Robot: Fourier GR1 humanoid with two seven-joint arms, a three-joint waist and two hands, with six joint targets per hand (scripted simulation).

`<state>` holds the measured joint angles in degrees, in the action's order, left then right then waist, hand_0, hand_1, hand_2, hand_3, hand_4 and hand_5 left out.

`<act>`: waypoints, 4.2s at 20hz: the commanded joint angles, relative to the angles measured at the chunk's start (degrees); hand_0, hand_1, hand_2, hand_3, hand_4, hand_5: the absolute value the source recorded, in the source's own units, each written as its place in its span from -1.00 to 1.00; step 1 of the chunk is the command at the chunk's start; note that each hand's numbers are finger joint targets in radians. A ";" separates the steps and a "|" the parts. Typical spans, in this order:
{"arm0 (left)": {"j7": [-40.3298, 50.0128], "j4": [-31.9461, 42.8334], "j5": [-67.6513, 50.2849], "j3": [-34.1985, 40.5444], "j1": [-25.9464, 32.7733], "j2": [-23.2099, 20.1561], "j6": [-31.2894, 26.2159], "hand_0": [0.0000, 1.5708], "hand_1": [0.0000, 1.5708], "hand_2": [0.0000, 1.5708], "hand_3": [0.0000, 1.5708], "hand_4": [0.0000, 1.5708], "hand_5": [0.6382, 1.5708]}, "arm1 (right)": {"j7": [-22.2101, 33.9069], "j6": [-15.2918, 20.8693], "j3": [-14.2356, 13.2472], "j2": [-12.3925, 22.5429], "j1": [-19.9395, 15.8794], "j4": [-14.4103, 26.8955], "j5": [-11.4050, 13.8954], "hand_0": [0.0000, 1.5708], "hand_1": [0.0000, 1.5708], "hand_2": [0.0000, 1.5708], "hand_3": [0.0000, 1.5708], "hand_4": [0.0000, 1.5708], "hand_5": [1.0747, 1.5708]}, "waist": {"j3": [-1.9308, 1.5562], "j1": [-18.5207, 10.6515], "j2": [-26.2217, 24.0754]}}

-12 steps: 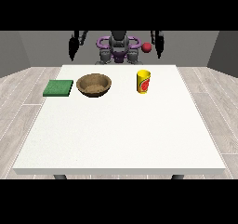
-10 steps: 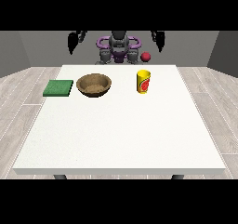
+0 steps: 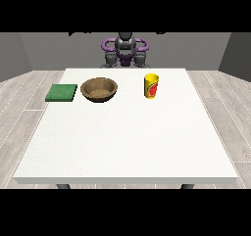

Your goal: Pick the cup and pour the ball into the bowl, then pick the bowl and place it on the pad

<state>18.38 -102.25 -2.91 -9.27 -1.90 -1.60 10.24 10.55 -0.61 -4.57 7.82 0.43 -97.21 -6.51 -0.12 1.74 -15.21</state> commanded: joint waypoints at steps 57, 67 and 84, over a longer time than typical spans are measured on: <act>-36.14 56.88 29.24 5.11 -31.44 -1.29 27.29 0.64 0.64 1.00 1.00 0.51 0.93 | -4.01 -12.87 -13.59 13.57 -19.46 17.14 -12.86 -1.00 -1.00 -1.00 -0.71 -0.76 0.99 | -0.10 6.94 14.65; -4.71 62.84 50.96 -15.69 -42.36 1.54 27.55 0.67 0.67 1.00 1.00 0.45 0.97 | -7.81 -15.24 -14.80 13.85 -18.93 27.13 -12.24 -1.00 -1.00 -1.00 -1.00 -0.50 0.99 | -0.03 5.85 8.88; 11.66 64.97 73.70 -26.38 -48.27 0.86 13.45 -1.00 -1.00 1.00 0.80 -0.03 0.95 | -7.18 -12.67 -16.66 13.87 -19.21 29.83 -13.04 -1.00 -1.00 -1.00 -0.58 -0.45 1.00 | 0.12 0.81 8.14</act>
<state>28.13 -37.34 66.97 -35.00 -49.64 -0.45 25.40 1.54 -16.49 -21.63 23.16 -17.27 -66.62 -19.67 -0.05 3.84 -7.15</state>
